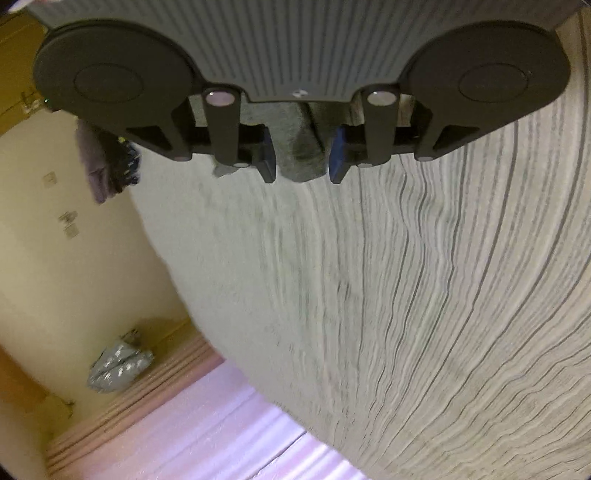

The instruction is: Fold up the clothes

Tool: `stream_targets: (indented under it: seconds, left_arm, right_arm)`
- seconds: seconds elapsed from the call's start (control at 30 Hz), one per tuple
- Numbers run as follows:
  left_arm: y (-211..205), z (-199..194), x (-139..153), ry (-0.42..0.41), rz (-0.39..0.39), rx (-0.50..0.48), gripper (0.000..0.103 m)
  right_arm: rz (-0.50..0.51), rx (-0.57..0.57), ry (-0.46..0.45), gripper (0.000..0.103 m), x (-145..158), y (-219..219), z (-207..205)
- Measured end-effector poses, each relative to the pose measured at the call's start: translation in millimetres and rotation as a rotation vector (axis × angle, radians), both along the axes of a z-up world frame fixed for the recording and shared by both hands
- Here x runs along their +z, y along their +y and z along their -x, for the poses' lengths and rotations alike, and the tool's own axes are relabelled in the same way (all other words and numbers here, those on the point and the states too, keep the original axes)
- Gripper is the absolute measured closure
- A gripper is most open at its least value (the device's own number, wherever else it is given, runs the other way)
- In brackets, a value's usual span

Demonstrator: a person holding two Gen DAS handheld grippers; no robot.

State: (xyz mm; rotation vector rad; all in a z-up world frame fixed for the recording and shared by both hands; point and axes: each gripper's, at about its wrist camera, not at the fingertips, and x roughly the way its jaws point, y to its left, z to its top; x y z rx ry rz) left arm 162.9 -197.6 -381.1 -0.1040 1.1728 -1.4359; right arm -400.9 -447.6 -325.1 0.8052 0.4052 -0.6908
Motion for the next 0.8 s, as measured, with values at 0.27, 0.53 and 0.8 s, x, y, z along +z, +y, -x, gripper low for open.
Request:
stream_targets:
  seconds: [0.27, 0.53, 0.8]
  left_arm:
    - [4, -4, 6, -0.007, 0.032, 0.0, 0.078]
    - [-7, 6, 14, -0.044, 0.017, -0.057, 0.076]
    - [-22, 13, 8, -0.091, -0.014, -0.086, 0.093]
  right_arm:
    - [0.018, -0.059, -0.065, 0.052, 8, 0, 19]
    - [0.034, 0.01, -0.033, 0.052, 9, -1, 7]
    - [0.067, 0.049, 0.004, 0.075, 6, 3, -4]
